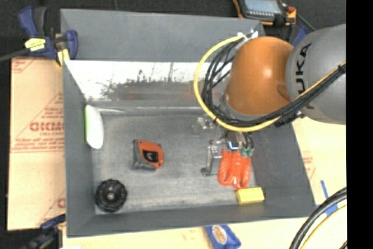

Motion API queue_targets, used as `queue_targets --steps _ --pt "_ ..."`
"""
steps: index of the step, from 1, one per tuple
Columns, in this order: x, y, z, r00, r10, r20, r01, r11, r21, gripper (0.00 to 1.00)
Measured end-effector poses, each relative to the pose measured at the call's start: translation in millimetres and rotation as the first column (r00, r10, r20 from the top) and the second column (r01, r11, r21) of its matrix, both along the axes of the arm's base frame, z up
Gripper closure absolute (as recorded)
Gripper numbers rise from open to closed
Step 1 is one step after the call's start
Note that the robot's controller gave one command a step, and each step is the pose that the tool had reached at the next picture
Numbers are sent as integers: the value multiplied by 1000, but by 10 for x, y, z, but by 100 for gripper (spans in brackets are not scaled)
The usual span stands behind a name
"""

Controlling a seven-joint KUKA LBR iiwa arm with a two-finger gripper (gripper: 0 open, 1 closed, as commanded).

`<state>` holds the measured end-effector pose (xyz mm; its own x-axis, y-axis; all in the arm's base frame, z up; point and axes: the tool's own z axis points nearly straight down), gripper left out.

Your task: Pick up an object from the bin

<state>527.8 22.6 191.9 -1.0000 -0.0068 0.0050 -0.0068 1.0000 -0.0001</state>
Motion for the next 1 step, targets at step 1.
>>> queue_targets --steps 1 --pt "17 1 42 1000 0 8 0 1000 0 0"
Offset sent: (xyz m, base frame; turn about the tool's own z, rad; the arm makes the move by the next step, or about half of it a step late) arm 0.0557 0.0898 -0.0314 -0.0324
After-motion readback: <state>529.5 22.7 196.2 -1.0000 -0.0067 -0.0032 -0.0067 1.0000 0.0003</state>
